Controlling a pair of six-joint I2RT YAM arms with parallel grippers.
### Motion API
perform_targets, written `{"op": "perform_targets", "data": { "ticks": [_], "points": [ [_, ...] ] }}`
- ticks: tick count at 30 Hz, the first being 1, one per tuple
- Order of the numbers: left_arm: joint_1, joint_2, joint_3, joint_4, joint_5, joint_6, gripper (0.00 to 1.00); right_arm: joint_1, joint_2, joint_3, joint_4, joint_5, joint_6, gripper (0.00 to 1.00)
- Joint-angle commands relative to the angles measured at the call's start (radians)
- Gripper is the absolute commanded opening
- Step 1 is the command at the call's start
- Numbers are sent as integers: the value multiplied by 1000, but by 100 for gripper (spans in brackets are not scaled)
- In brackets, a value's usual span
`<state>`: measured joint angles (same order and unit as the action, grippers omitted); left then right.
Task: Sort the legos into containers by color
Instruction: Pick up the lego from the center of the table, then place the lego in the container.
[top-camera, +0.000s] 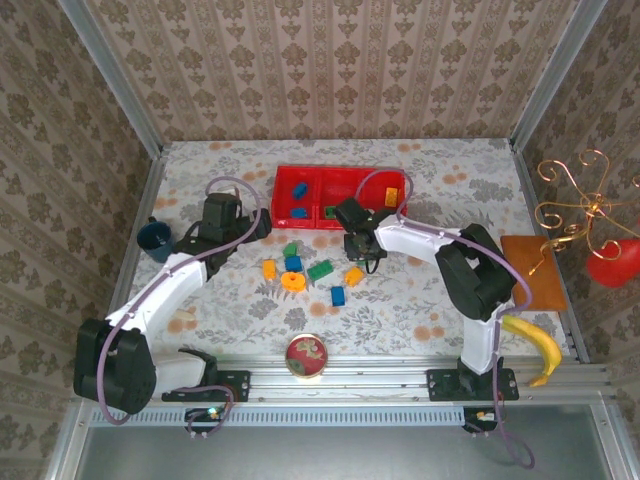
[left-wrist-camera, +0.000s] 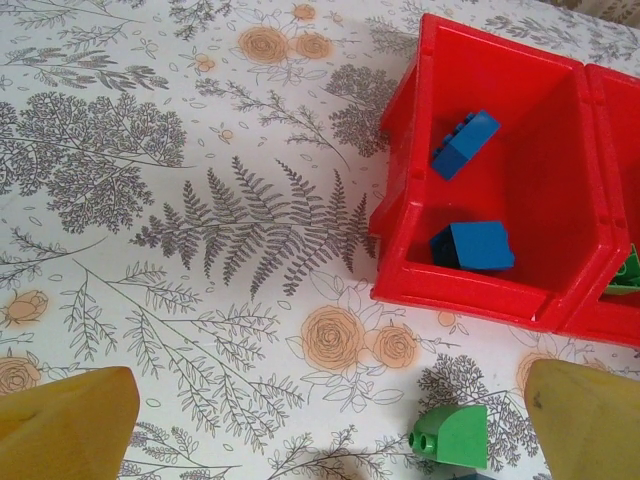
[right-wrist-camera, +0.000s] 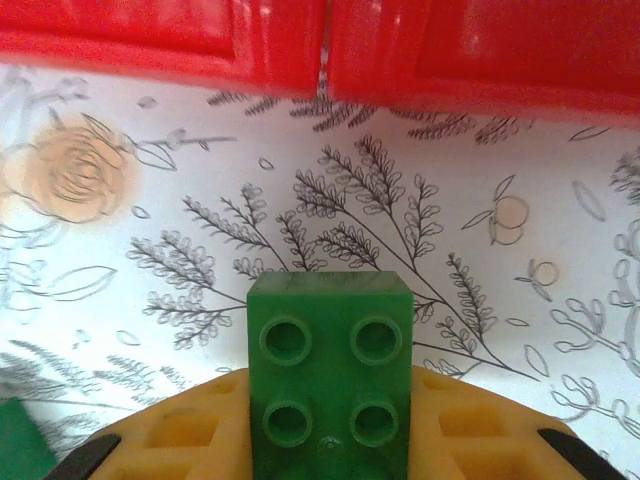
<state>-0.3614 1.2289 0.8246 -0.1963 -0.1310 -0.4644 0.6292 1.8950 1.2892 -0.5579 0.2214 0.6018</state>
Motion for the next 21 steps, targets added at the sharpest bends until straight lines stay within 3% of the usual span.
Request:
{"op": "perform_targets", "data": {
  "ticks": [1,11,21],
  "points": [
    [13,-25,-20,-5,4,-27,100,3,-66,-5,-26,37,-11,12],
    [27,-27,-28,-2,11,-39,100,4,-109,65,-33,54,-57,13],
    [35,-32,-33,-5,15,-46,100,3,-23,251,-51,79,-147,14]
  ]
}}
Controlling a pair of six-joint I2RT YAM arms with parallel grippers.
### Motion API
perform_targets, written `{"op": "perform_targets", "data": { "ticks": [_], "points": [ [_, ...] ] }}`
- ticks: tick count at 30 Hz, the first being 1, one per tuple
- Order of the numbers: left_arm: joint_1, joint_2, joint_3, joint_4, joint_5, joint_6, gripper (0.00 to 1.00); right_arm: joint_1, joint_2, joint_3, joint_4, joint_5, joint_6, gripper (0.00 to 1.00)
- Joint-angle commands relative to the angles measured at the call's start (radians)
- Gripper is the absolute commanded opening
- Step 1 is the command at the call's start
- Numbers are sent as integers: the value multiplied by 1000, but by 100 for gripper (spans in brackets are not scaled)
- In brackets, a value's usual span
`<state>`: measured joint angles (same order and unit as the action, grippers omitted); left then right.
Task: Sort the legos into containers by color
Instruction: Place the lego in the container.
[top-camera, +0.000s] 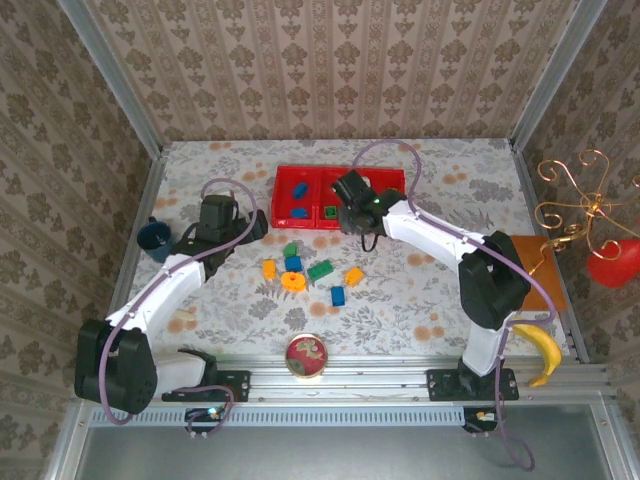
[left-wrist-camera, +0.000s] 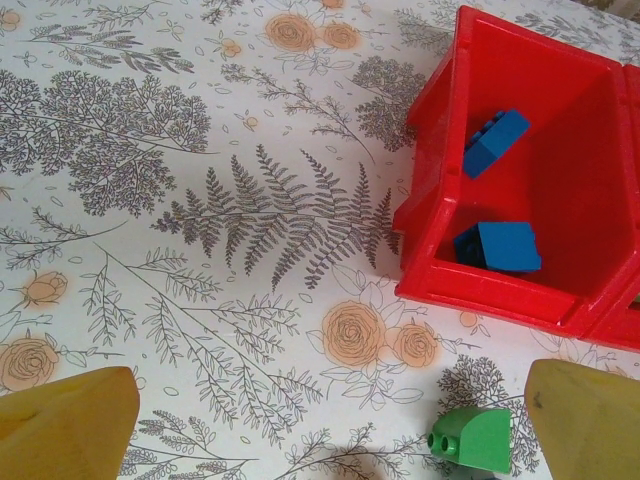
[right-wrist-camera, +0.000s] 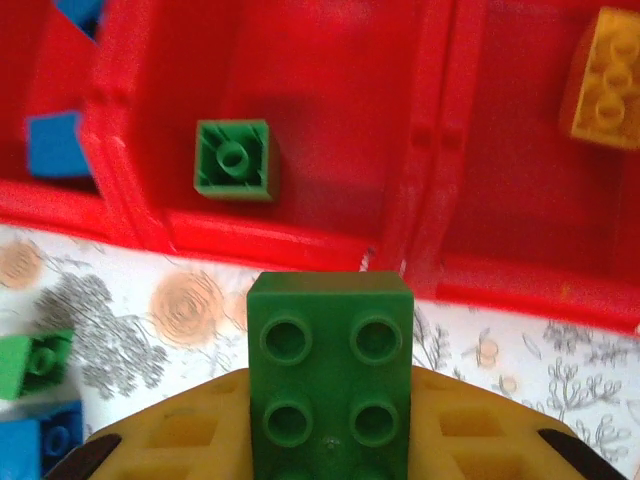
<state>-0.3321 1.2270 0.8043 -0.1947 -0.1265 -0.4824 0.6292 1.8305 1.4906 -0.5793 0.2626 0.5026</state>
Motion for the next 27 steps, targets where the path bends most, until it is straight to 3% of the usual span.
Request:
{"op": "perform_targets", "data": {
  "ticks": [1,17,27],
  "points": [
    [6,-31,-13,-6,10,-29,100,3,57,74,-30,41,-58,14],
    [18,-35,-16,-23,13,-30,100,-12,291,363,-38,95,-154,14],
    [25,-33,-24,-11,24,-30,100,-36,363,424,-43,86,-154,16]
  ]
}}
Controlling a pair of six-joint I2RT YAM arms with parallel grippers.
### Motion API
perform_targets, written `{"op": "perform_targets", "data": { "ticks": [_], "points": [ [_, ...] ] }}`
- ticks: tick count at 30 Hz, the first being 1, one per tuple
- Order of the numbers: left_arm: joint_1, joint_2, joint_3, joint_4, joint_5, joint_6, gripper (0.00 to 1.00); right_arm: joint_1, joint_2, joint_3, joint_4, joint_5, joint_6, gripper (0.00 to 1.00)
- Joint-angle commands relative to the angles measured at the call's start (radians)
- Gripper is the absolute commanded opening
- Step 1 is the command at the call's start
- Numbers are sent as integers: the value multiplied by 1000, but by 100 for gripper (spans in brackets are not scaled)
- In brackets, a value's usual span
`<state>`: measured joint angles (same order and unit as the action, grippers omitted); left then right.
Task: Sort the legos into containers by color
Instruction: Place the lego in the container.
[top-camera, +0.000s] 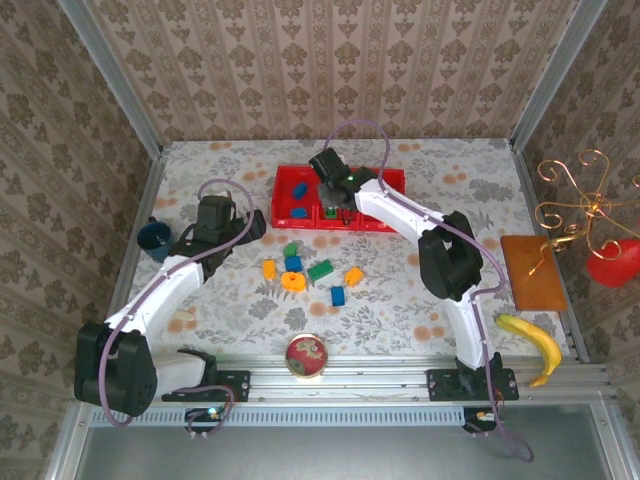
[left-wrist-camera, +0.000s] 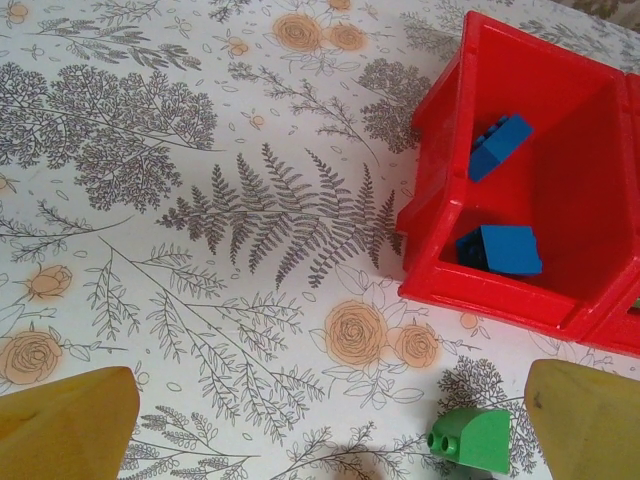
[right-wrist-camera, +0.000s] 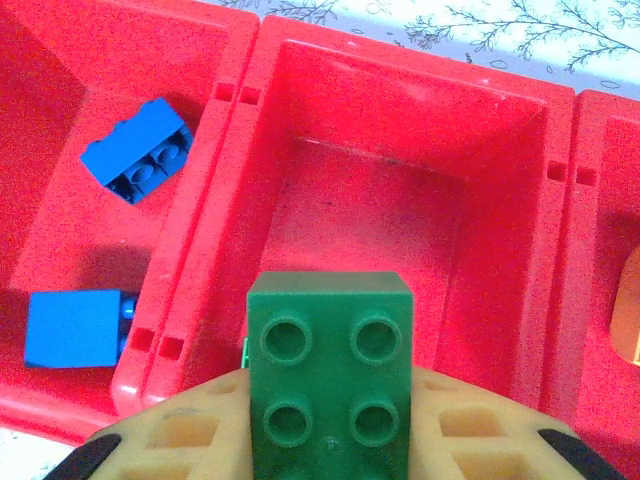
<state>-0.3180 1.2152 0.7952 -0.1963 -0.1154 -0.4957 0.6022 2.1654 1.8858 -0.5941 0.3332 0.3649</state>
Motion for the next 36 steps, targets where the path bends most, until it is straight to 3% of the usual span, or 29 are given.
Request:
{"op": "perform_targets", "data": {
  "ticks": [1,9,19,36],
  "points": [
    [11,-22,-16,-8,15,-18,100,-11,37,34,-29,14,-16,16],
    [17,-22,-14,-10,21,-15,100,-28,75,55,-30,6,-14,23],
    [24,-28,-11,-16,26,-14,100,-35,62,61,-53,-13,-11,46],
    [32,-52,-22,-30,29,-11,100,-11,-120,-91,-26,-13,11,59]
  ]
}}
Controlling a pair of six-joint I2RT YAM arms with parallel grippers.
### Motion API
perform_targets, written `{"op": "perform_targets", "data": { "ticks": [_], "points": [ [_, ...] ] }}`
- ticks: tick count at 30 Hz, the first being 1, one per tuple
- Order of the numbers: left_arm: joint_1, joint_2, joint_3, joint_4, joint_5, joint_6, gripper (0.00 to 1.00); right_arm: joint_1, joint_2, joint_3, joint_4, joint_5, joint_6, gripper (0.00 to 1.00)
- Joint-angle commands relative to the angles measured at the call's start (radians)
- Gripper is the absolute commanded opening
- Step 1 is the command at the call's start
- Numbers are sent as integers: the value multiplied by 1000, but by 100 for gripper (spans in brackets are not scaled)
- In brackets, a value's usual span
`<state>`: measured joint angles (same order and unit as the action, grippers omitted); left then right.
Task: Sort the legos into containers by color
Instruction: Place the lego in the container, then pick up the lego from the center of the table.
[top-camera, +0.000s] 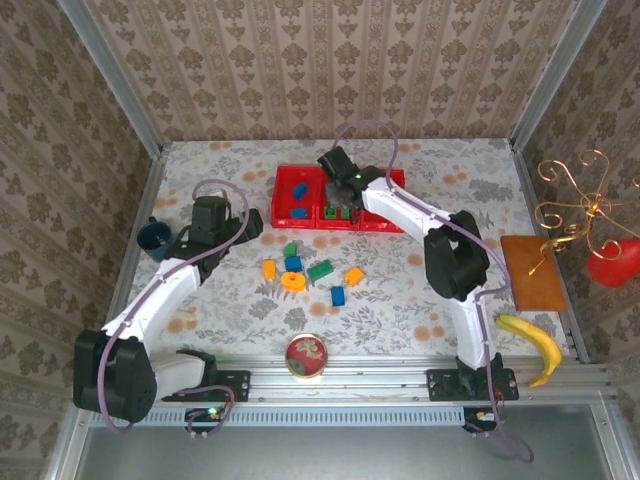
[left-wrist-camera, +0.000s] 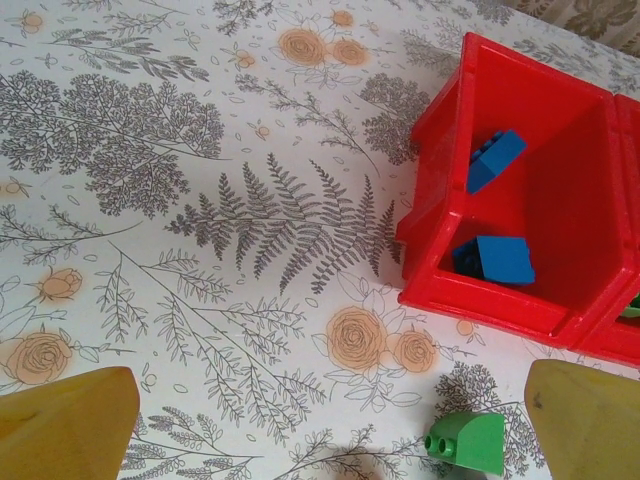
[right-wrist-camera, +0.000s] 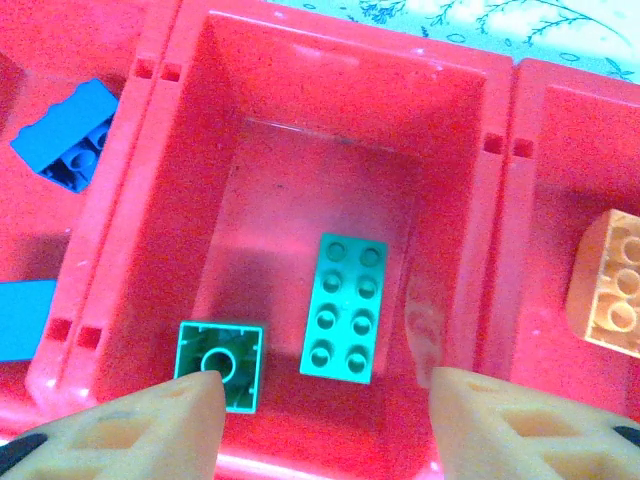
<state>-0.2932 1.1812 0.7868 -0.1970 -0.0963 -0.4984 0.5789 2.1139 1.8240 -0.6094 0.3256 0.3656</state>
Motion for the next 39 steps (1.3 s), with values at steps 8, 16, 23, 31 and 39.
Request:
{"op": "perform_targets", "data": {
  "ticks": [8,16,23,31,39],
  "points": [
    [8,-25,-23,-36,12,-10,100,47,-217,-199,-12,2,70,68],
    [8,-35,-44,-52,27,-14,99,91,-355,-372,-18,35,127,77],
    [-32,-48,-75,-116,21,-30,96,98,-484,-551,22,54,200,88],
    [-145,-38,-96,-176,-49,-59,92,97,-558,-653,-7,120,235,100],
    [-221,14,-116,-187,-63,-103,86,97,-602,-681,-9,178,263,100]
  ]
}}
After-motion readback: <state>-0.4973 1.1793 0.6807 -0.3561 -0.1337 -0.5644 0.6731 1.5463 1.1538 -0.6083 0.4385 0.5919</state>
